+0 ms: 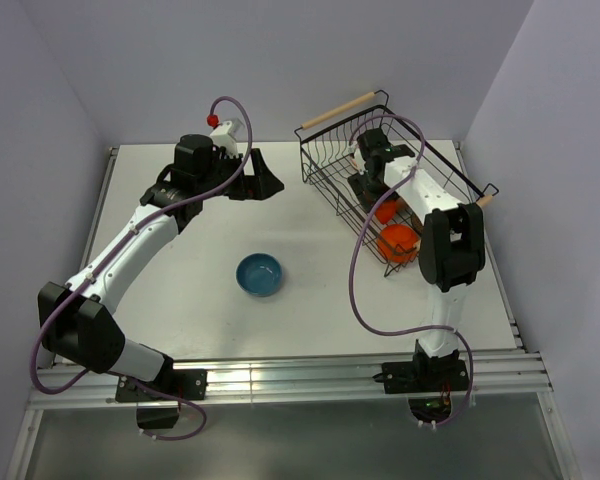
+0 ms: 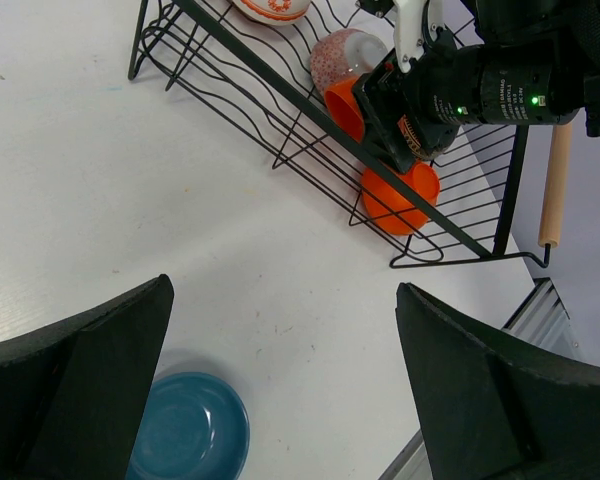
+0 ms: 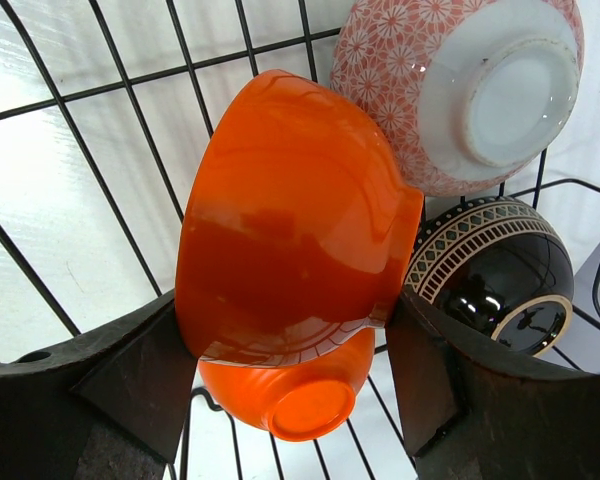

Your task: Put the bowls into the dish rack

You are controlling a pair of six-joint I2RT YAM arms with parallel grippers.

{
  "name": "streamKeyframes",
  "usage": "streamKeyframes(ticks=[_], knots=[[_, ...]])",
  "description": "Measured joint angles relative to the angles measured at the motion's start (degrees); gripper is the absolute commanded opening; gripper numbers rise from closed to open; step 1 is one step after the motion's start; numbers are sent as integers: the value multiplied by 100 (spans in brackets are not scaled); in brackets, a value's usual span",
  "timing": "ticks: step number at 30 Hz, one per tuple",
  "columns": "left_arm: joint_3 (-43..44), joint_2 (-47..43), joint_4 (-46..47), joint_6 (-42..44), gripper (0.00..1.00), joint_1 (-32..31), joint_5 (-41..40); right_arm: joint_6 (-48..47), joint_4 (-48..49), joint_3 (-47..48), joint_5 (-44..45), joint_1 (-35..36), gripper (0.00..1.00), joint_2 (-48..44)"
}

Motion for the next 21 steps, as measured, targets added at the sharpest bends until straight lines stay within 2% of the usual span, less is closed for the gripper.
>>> streamKeyframes(ticks=[2, 3, 5, 7, 11, 17, 21], knots=[[0, 0, 0, 0, 99, 0, 0, -2, 2, 0, 7, 11, 19, 7], [0, 0, 2, 0, 99, 0, 0, -2, 2, 0, 11, 15, 25, 11], [0, 0, 0, 0, 100, 0, 0, -2, 2, 9, 24, 24, 30, 24], [0, 0, 0, 0, 99, 0, 0, -7, 2, 28, 26, 26, 39, 39], [-2, 0, 0, 0, 100, 2, 0, -4, -2, 44, 11, 26, 42, 48], [-2, 0, 0, 0, 100, 2, 0, -4, -74, 122, -92, 26, 61, 79], [-2, 0, 0, 0, 99, 2, 0, -4, -96, 151, -195, 26, 69, 79]])
